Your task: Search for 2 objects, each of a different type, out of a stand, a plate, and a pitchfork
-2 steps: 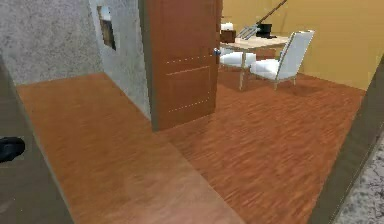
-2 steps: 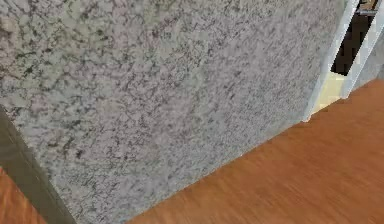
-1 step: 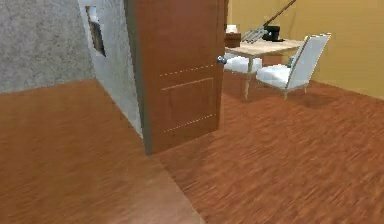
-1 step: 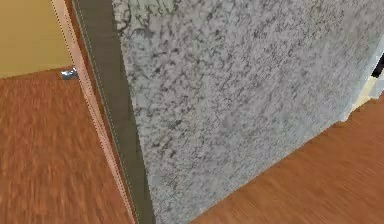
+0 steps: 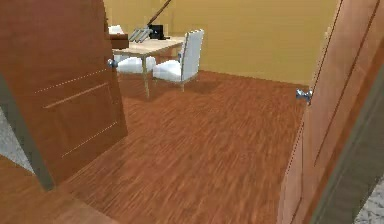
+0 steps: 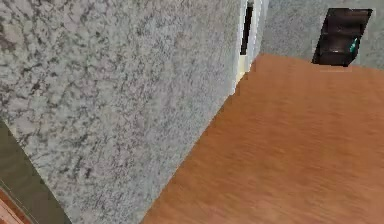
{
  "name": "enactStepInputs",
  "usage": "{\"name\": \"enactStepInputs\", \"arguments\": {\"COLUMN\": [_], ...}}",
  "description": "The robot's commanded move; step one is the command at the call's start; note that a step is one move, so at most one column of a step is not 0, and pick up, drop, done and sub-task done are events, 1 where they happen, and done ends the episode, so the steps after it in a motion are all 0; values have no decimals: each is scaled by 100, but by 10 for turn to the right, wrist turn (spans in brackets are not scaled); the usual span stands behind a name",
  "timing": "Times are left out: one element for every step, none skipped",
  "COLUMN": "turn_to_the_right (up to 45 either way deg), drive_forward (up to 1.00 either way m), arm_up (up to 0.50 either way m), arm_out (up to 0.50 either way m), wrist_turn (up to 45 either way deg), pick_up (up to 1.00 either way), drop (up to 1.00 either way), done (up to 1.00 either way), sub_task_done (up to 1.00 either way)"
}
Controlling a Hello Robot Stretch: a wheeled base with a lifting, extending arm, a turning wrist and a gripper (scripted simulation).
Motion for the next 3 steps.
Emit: {"name": "enactStepInputs", "arguments": {"turn_to_the_right": [0, -30, 0], "drive_forward": [40, 0, 100], "arm_up": [0, 0, 0], "arm_out": [0, 0, 0], "wrist_turn": [0, 0, 0], "pick_up": [0, 0, 0], "drop": [0, 0, 0], "done": [0, 0, 0], "sub_task_done": [0, 0, 0]}}
